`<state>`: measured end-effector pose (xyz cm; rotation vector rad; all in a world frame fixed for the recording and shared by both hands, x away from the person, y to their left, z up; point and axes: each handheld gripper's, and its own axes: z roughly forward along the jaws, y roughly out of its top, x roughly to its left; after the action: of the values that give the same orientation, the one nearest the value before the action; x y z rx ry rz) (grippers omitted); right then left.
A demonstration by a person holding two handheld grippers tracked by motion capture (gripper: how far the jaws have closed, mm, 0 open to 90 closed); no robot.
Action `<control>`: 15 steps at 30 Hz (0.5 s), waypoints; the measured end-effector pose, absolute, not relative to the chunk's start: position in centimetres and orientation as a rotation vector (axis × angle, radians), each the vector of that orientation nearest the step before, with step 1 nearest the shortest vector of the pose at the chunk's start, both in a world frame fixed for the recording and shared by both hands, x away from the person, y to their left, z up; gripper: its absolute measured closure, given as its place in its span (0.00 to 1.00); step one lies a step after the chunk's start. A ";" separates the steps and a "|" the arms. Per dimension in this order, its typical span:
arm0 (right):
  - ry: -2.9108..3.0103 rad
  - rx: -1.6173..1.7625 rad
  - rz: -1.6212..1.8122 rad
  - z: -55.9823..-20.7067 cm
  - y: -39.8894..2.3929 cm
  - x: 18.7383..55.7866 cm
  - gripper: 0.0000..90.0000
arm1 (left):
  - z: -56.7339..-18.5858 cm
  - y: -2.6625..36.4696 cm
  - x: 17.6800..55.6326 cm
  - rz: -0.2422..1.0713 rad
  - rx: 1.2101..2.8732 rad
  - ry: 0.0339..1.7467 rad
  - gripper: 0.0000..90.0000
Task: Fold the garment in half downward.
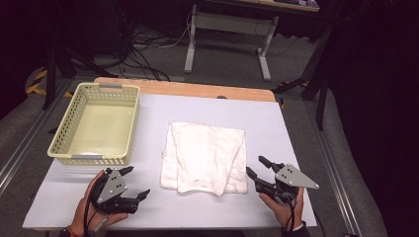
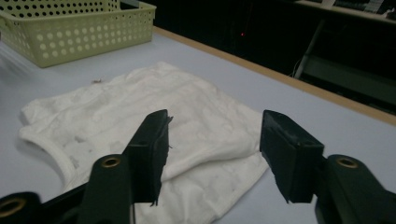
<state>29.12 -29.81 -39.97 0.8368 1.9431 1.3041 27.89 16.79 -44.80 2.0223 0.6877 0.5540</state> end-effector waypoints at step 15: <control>1.903 0.800 1.348 -40.4 -28.6 29.4 0.20 | -44.8 17.9 26.8 0.576 2.000 0.721 0.13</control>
<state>29.38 -28.56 -40.41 0.7998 1.9034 1.3477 26.84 17.87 -44.76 1.9998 0.7211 0.5763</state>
